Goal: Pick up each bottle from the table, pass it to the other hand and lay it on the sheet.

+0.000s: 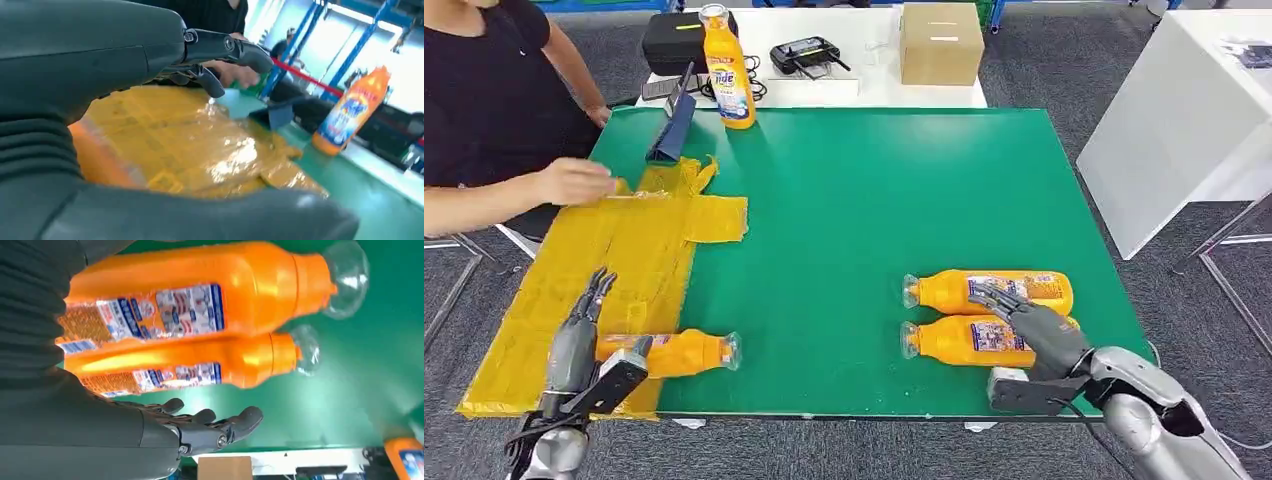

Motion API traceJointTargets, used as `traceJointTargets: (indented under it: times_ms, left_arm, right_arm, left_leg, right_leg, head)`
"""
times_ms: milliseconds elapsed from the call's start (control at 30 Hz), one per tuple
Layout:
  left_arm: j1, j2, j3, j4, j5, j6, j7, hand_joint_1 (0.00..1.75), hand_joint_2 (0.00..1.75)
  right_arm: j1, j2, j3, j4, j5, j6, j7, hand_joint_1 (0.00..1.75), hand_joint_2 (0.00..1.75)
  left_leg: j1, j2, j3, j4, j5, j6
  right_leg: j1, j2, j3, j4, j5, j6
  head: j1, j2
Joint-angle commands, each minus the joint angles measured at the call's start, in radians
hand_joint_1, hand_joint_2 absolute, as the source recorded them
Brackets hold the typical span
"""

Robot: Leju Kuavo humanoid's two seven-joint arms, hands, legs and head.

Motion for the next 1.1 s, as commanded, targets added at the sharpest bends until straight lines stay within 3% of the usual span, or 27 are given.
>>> traceJointTargets:
  times_ms: [33, 267, 400, 567, 800, 1100]
  left_arm:
    - [-0.001, -0.066, 0.04, -0.037, 0.014, -0.005, -0.005, 0.0, 0.0]
    - [-0.008, -0.071, 0.039, -0.035, 0.044, -0.03, -0.015, 0.0, 0.0]
    - [-0.001, -0.079, 0.061, -0.062, 0.207, -0.157, -0.051, 0.0, 0.0]
    - [0.002, -0.088, 0.076, -0.085, 0.264, -0.206, -0.068, 0.0, 0.0]
    - [0.017, -0.105, 0.073, -0.121, 0.257, -0.213, -0.071, 0.0, 0.0]
    - [0.056, -0.117, 0.107, -0.149, 0.266, -0.227, -0.067, 0.0, 0.0]
  right_arm:
    - [-0.015, 0.09, 0.072, 0.161, 0.099, -0.086, 0.018, 0.0, 1.75]
    - [-0.006, 0.119, 0.045, 0.186, 0.15, -0.113, 0.019, 0.0, 1.75]
    - [-0.01, 0.128, 0.038, 0.191, 0.184, -0.125, 0.022, 0.0, 1.75]
    - [-0.026, 0.135, 0.039, 0.213, 0.2, -0.125, 0.027, 0.0, 1.75]
    - [-0.038, 0.13, 0.034, 0.231, 0.227, -0.134, 0.039, 0.0, 1.75]
    - [-0.006, -0.007, -0.025, 0.1, 0.211, -0.081, 0.067, 0.0, 1.75]
  left_leg:
    - [0.0, 0.001, 0.003, -0.003, 0.0, 0.001]
    - [0.0, 0.001, 0.003, -0.003, 0.0, 0.001]
    - [0.0, 0.001, 0.002, -0.002, 0.0, 0.001]
    - [0.0, 0.002, 0.002, -0.002, 0.0, 0.001]
    - [-0.001, 0.001, 0.001, -0.001, 0.0, 0.001]
    - [-0.002, 0.0, 0.0, 0.0, -0.001, 0.001]
  right_leg:
    - [0.001, 0.0, 0.003, -0.003, 0.0, 0.0]
    - [0.001, 0.0, 0.003, -0.003, 0.001, 0.0]
    - [0.0, 0.0, 0.002, -0.002, 0.0, 0.0]
    - [0.0, 0.001, 0.001, -0.002, 0.0, 0.0]
    - [0.0, 0.001, 0.001, -0.001, 0.0, 0.0]
    - [-0.001, -0.001, 0.0, 0.0, -0.001, 0.001]
  head:
    - [0.0, 0.0]
    - [0.0, 0.0]
    - [0.0, 0.0]
    - [0.0, 0.0]
    - [0.0, 0.0]
    - [0.0, 0.0]
